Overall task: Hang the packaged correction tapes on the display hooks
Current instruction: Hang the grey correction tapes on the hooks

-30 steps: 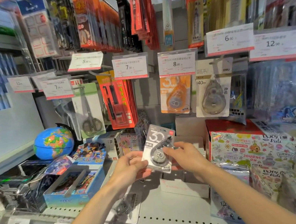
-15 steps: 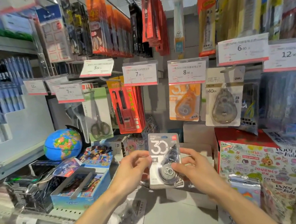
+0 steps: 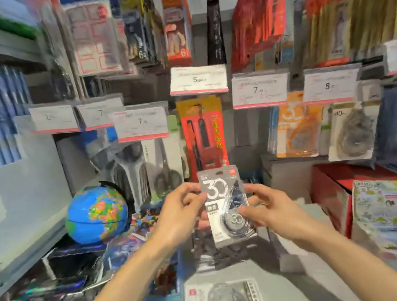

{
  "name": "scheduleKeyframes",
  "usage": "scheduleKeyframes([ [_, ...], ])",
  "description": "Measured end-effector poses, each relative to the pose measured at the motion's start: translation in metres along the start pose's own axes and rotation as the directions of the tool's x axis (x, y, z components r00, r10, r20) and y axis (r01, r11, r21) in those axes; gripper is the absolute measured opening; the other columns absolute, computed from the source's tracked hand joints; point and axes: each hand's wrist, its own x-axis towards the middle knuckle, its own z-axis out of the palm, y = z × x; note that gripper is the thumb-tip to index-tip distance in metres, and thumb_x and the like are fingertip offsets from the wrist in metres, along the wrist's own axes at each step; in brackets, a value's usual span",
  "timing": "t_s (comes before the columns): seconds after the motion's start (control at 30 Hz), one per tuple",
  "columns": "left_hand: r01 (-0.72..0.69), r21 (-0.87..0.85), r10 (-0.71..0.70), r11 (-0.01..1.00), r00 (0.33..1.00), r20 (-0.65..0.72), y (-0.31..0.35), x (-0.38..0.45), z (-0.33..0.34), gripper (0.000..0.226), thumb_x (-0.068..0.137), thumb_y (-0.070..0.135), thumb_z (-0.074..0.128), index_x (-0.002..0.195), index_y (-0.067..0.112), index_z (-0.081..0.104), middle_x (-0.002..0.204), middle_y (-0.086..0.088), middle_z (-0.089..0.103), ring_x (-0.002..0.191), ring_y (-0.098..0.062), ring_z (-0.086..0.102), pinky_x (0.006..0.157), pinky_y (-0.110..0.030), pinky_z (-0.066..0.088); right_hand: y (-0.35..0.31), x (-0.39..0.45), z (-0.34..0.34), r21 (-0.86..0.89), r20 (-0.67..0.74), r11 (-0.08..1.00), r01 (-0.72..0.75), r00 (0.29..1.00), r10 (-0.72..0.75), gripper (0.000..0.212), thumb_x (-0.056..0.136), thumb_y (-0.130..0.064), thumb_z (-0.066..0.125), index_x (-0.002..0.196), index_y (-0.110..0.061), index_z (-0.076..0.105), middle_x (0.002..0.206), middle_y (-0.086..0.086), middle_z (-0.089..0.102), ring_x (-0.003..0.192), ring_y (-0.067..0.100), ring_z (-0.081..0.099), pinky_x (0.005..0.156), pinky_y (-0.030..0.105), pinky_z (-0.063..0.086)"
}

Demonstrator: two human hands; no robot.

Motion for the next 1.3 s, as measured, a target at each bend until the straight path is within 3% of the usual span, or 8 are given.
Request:
scheduleKeyframes([
  [0.1, -0.006, -0.025, 0.006, 1.000, 1.000, 0.028, 0.000, 0.001, -0.021, 0.004, 0.100, 0.011, 0.059, 0.099, 0.014, 0.062, 0.072, -0.009, 0.061, 0.060, -0.017, 0.060, 0.050, -0.026, 0.054, -0.003, 0.007, 0.019, 0.014, -0.006, 1.000, 0.004, 1.000, -0.004, 0.052, 0.087, -0.014, 0.075, 0.134, -0.021, 0.055, 0.081, 0.007, 0.066, 0.067, 0.015, 0.061, 0.063, 0.025, 0.049],
  [0.33, -0.001, -0.058, 0.002, 0.998, 1.000, 0.030, 0.003, 0.002, -0.038, 0.009, 0.100, 0.014, 0.059, 0.108, 0.012, 0.061, 0.070, 0.003, 0.067, 0.066, -0.017, 0.065, 0.070, -0.040, 0.063, -0.007, 0.014, 0.032, 0.003, -0.033, 1.000, 0.025, 0.999, -0.025, 0.053, 0.088, -0.016, 0.074, 0.136, -0.024, 0.052, 0.081, -0.002, 0.064, 0.072, 0.017, 0.060, 0.068, 0.028, 0.050],
  [0.5, -0.022, -0.058, 0.022, 0.998, 1.000, 0.003, 0.022, 0.004, -0.008, 0.006, 0.101, 0.009, 0.057, 0.106, 0.007, 0.059, 0.061, 0.004, 0.062, 0.051, -0.007, 0.064, 0.054, -0.028, 0.060, -0.012, 0.007, 0.012, -0.096, -0.184, 0.988, 0.123, 0.973, -0.139, 0.044, 0.088, -0.017, 0.073, 0.124, -0.028, 0.050, 0.102, 0.010, 0.064, 0.075, 0.032, 0.060, 0.067, 0.021, 0.051],
  [0.7, -0.078, -0.048, 0.078, 0.996, 0.997, 0.002, 0.056, 0.008, 0.038, 0.013, 0.101, 0.011, 0.058, 0.112, 0.006, 0.058, 0.079, -0.012, 0.062, 0.054, -0.008, 0.065, 0.054, -0.024, 0.059, -0.026, -0.009, -0.023, -0.374, -0.173, 0.917, 0.140, 0.961, -0.217, 0.086, 0.063, -0.045, 0.088, 0.134, -0.037, 0.039, 0.125, -0.022, 0.056, 0.109, -0.010, 0.055, 0.086, 0.013, 0.043],
  [0.87, -0.202, 0.204, 0.204, 0.958, 0.979, 0.010, 0.067, 0.013, 0.051, 0.018, 0.101, 0.028, 0.058, 0.117, 0.021, 0.061, 0.097, 0.001, 0.071, 0.074, -0.012, 0.070, 0.072, -0.037, 0.064, -0.029, -0.020, -0.042, -0.471, -0.253, 0.866, 0.170, 0.914, -0.317, 0.096, 0.068, -0.042, 0.084, 0.146, -0.036, 0.028, 0.145, -0.018, 0.039, 0.129, 0.001, 0.043, 0.099, 0.021, 0.035],
  [0.97, -0.434, 0.761, 0.589, 0.482, 0.804, 0.086, 0.071, 0.013, 0.038, 0.024, 0.099, 0.042, 0.055, 0.118, 0.030, 0.061, 0.107, 0.015, 0.064, 0.093, -0.004, 0.062, 0.079, -0.026, 0.052, -0.026, -0.025, -0.060, -0.495, -0.311, 0.856, 0.149, 0.890, -0.335, 0.094, 0.071, -0.043, 0.082, 0.146, -0.039, 0.025, 0.147, -0.017, 0.036, 0.131, 0.005, 0.042, 0.104, 0.027, 0.037],
  [1.17, -0.455, 0.825, 0.844, -0.336, 0.243, 0.478, 0.127, 0.017, 0.030, 0.014, 0.090, 0.016, 0.068, 0.099, 0.006, 0.069, 0.100, -0.010, 0.067, 0.088, -0.031, 0.062, 0.064, -0.040, 0.053, -0.022, -0.026, -0.075, -0.538, -0.363, 0.834, 0.124, 0.859, -0.361, 0.095, 0.074, -0.043, 0.081, 0.147, -0.037, 0.022, 0.150, -0.011, 0.035, 0.125, 0.004, 0.041, 0.100, 0.025, 0.036],
  [1.3, -0.309, 0.811, 0.792, -0.497, 0.221, 0.570, 0.153, 0.036, 0.032, 0.025, 0.077, 0.017, 0.071, 0.100, 0.009, 0.068, 0.111, -0.013, 0.068, 0.103, -0.035, 0.063, 0.087, -0.043, 0.045, -0.020, -0.025, -0.076, -0.546, -0.360, 0.827, 0.134, 0.854, -0.377, 0.094, 0.075, -0.041, 0.081, 0.148, -0.035, 0.022, 0.150, -0.009, 0.035, 0.126, 0.003, 0.040, 0.102, 0.025, 0.035],
])
